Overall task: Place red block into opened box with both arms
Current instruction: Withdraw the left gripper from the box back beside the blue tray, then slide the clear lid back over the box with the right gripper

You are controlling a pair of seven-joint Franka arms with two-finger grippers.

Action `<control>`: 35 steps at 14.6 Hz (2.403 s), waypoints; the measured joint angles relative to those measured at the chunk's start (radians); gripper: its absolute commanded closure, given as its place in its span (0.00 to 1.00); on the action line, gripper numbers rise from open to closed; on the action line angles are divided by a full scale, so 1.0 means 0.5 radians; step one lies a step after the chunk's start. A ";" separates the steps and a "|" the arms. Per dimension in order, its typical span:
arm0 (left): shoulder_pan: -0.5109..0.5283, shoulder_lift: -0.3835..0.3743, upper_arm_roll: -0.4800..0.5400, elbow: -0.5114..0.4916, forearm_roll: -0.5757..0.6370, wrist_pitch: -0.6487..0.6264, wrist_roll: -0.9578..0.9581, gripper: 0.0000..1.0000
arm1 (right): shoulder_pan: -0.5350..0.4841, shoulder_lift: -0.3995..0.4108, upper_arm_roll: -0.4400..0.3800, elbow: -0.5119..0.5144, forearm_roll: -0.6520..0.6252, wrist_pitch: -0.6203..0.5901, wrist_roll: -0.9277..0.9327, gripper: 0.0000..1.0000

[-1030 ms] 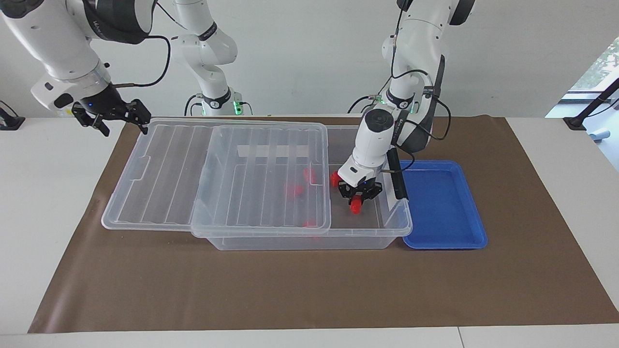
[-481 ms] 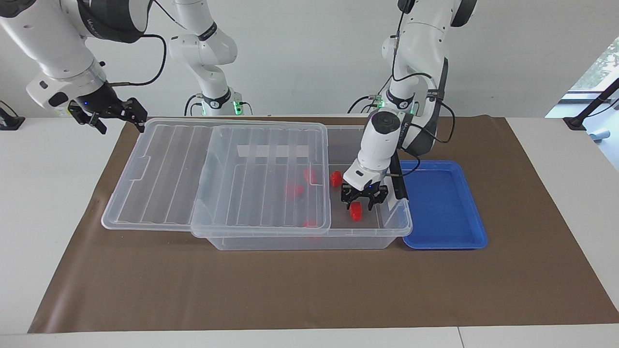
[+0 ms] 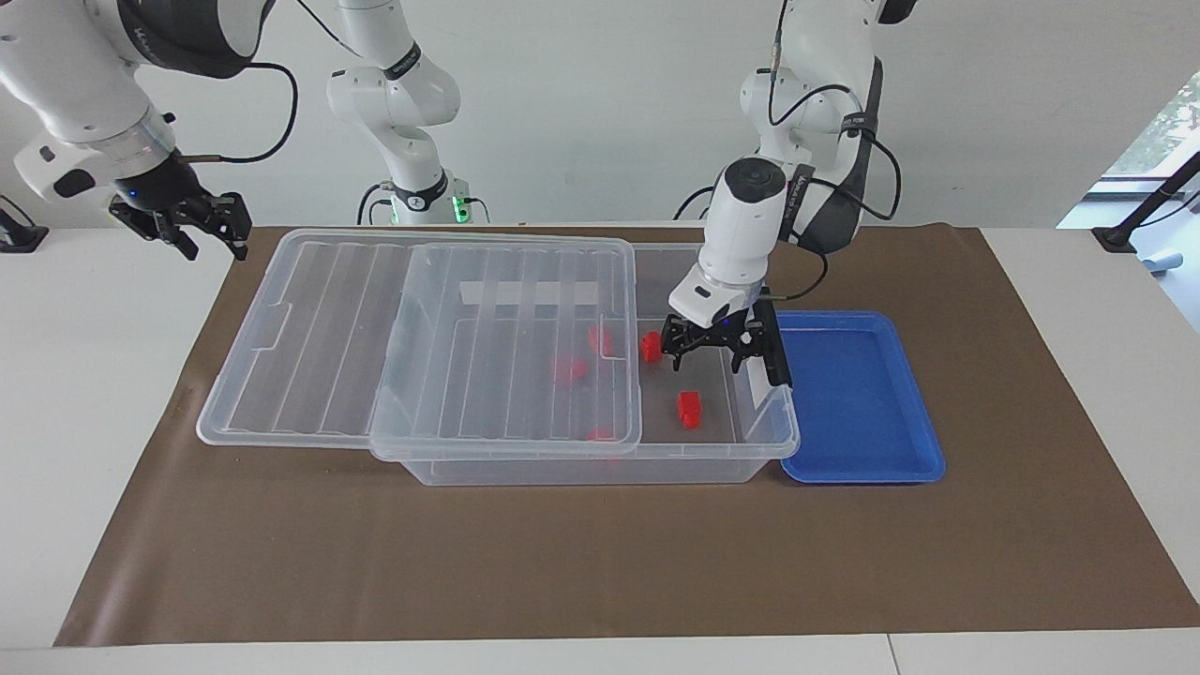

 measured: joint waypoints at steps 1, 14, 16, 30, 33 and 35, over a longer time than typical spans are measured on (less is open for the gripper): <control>0.001 -0.050 0.002 0.001 0.000 -0.068 0.000 0.00 | -0.018 -0.003 0.000 0.001 -0.007 0.043 -0.004 1.00; 0.490 -0.397 0.066 0.047 -0.079 -0.466 0.412 0.00 | -0.311 0.055 -0.004 -0.391 -0.017 0.556 -0.303 1.00; 0.562 -0.399 0.069 0.142 -0.110 -0.577 0.541 0.00 | -0.311 0.054 -0.003 -0.424 -0.013 0.590 -0.303 1.00; 0.521 -0.401 0.308 0.410 -0.161 -0.940 0.863 0.00 | -0.135 0.082 0.026 -0.727 0.025 0.956 -0.172 1.00; 0.524 -0.401 0.354 0.511 -0.167 -1.083 0.948 0.00 | -0.129 0.082 0.027 -0.727 0.062 0.956 -0.164 1.00; 0.537 -0.396 0.369 0.574 -0.168 -1.176 0.952 0.00 | -0.112 0.082 0.027 -0.727 0.097 0.955 -0.114 1.00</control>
